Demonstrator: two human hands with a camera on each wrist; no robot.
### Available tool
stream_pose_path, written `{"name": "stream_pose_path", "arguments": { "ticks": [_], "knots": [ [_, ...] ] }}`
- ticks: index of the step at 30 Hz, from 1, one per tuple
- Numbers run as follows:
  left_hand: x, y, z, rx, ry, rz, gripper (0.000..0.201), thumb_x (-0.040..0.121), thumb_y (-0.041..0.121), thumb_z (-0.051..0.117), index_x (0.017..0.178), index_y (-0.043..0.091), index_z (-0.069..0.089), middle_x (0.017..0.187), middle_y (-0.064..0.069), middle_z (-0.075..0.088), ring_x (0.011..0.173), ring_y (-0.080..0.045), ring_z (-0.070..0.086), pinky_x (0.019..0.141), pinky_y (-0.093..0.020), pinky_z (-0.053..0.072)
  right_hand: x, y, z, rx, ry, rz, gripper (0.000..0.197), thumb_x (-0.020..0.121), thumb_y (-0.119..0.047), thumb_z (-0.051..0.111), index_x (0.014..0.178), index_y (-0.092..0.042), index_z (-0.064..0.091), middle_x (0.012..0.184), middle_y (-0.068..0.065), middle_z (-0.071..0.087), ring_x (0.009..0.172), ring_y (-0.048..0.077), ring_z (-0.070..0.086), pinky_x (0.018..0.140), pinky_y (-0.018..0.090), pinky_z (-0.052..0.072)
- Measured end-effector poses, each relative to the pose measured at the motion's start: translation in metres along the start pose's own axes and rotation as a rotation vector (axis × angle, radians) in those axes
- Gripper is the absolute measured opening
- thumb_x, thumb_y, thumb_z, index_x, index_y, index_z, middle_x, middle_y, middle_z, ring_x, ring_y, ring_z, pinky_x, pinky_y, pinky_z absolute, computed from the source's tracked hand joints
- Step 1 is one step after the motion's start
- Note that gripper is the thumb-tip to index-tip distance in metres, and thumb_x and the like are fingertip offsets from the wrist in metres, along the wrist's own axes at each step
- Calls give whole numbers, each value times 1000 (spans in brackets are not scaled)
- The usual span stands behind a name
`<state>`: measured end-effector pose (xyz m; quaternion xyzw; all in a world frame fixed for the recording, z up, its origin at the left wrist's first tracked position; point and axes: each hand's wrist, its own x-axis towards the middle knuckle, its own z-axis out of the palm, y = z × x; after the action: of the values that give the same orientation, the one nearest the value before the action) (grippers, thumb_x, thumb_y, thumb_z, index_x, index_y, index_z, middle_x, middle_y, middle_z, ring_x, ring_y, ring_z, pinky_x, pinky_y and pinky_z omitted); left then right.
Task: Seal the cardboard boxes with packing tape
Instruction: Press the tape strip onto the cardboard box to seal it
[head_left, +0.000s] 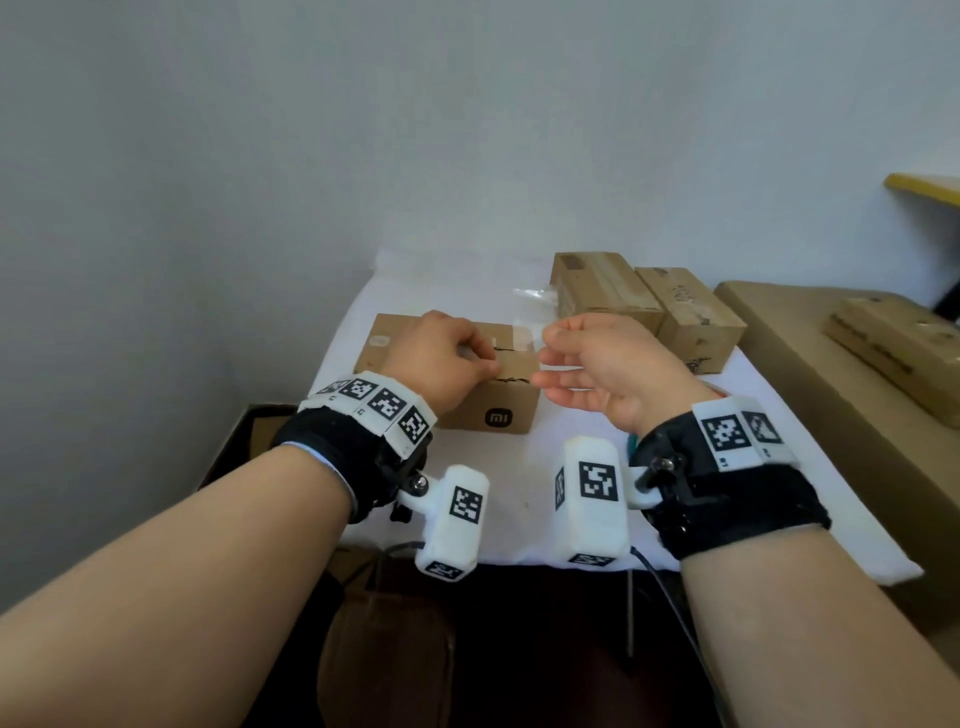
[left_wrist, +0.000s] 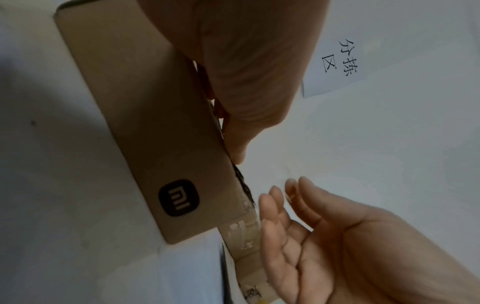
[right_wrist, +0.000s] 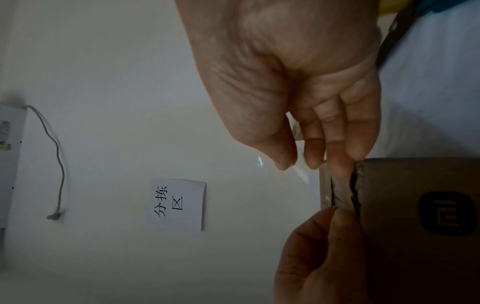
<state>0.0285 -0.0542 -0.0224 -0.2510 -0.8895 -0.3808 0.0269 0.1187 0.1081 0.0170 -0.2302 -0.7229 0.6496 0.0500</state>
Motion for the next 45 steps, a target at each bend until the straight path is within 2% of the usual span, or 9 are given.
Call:
{"name": "stream_pose_path", "arguments": {
  "ticks": [6,10,15,20,27,35,38,42,45],
  "knots": [
    [2,3,-3,11,-56,-5,12,71,41,76,78,36,69,104,5,62,99,-19,60,90,-40,52,3,4,7,11,-3,2,5,100,-19,63,102,-15,65,91,4,69,74,20,72,60,28,59],
    [-1,3,-2,61,-67,-12,27,68,48,83,88,40,67,115,5,54,110,-20,52,99,-43,46,3,1,2,77,-3,6,4,101,-20,63,100,-16,64,96,7,69,74,24,76,61,30,60],
    [-5,7,7,81,47,25,26,73,43,80,95,40,66,118,11,45,125,-19,35,109,-46,34,2,1,-3,181,33,-89,6,101,-19,63,106,-18,62,97,6,68,81,24,76,67,33,61],
    [-7,17,18,143,49,21,14,82,39,75,94,42,69,116,16,46,127,-17,31,96,-39,22,4,4,1,199,22,-158,15,101,-20,63,113,-25,59,102,6,67,90,26,76,73,34,62],
    [-9,17,25,155,76,46,9,87,36,70,92,44,70,116,17,50,123,-17,33,91,-36,17,7,10,0,135,11,-151,28,102,-16,60,129,-23,54,96,6,65,95,23,74,82,37,61],
    [-9,16,27,247,57,82,9,87,40,70,95,41,71,123,15,52,128,-20,32,103,-39,18,10,19,-1,55,27,-133,35,101,-12,61,130,-24,49,129,11,63,95,14,74,77,30,61],
    [-9,17,27,291,80,125,8,84,39,71,93,39,73,123,17,52,130,-20,29,104,-37,14,11,21,-1,60,32,-134,35,100,-11,60,131,-24,49,124,10,65,94,14,74,77,30,60],
    [-6,15,26,284,72,181,8,85,35,72,93,37,74,121,16,52,129,-19,30,101,-32,13,10,21,-4,97,43,-149,34,101,-13,60,132,-23,52,98,7,68,95,23,76,83,34,61],
    [-4,13,27,266,69,222,10,85,31,72,95,32,75,119,13,55,127,-21,33,100,-31,17,7,17,-10,114,106,-133,21,101,-20,62,121,-24,58,100,5,67,96,26,75,81,33,61]
  ]
}}
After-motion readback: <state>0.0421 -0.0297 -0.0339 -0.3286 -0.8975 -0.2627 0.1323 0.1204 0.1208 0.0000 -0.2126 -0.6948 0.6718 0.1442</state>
